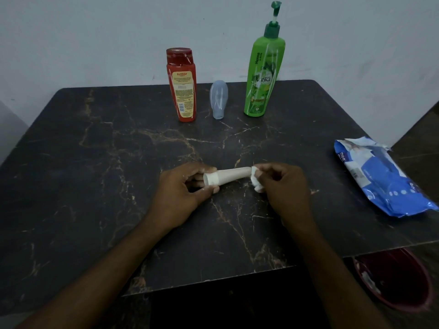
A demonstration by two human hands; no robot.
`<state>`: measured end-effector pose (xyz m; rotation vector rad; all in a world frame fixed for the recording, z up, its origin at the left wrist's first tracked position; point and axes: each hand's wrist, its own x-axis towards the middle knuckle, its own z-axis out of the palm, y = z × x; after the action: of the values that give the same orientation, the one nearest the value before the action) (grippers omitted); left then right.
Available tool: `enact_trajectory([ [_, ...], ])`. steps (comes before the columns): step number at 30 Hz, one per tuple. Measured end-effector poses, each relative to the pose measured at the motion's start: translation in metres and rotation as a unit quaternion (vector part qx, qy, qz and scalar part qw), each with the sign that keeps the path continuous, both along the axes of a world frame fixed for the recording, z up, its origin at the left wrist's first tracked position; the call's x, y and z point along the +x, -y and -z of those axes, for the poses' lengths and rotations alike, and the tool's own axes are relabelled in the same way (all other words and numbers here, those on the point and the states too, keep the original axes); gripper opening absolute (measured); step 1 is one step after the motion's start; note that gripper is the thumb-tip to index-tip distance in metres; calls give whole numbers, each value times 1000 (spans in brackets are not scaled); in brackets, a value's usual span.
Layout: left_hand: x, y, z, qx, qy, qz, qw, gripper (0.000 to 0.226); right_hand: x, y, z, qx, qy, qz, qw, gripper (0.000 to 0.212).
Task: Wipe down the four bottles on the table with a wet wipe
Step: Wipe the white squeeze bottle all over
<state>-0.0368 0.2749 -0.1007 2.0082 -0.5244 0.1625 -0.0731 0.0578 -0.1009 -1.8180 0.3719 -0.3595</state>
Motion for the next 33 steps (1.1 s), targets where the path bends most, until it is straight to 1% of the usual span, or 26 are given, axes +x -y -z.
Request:
enact_trajectory([
  [2,1,0,1,3,5,-1,1000,39,-1,-6,-1,-24,2,18,1000,9],
  [4,0,-1,2,4,6,-1,1000,38,-4,-14,-3,-86,21,31,996,10],
  [6,0,0,2,9,8,0,1000,38,-10,-25,-8,-142,47,14,989,10],
  [7,0,0,2,13,11,1,1000,38,-12,-30,-9,-188,61,-7,980,11],
  [9,0,0,2,20,17,0,1000,38,-16,-42,-10,-295,78,-56,951,12],
  [11,0,0,1,38,32,-5,999,38,-17,-47,-8,-343,89,-84,931,12],
  [13,-1,-1,1,61,55,-12,997,38,-18,-45,-7,-342,87,-84,932,12],
  [16,0,-1,1,89,86,-5,992,40,-21,-31,-4,-303,83,-58,948,11],
  [19,1,0,2,102,99,21,990,41,-21,-17,1,-265,67,-21,962,13],
  [22,1,1,2,78,80,31,993,37,-20,-14,4,-217,44,-12,975,11],
  [25,0,1,0,49,46,21,998,28,-19,-19,5,-202,38,-11,979,11],
  [27,0,2,-1,45,28,13,999,29,-18,-27,5,-185,43,-13,982,12],
  [28,0,2,-1,43,17,8,999,31,-18,-32,4,-187,43,-18,981,14],
  [30,0,3,0,41,1,0,999,34,-18,-46,2,-234,53,-29,970,16],
  [33,1,2,1,47,-2,-7,999,35,-19,-61,-1,-292,68,-59,952,14],
])
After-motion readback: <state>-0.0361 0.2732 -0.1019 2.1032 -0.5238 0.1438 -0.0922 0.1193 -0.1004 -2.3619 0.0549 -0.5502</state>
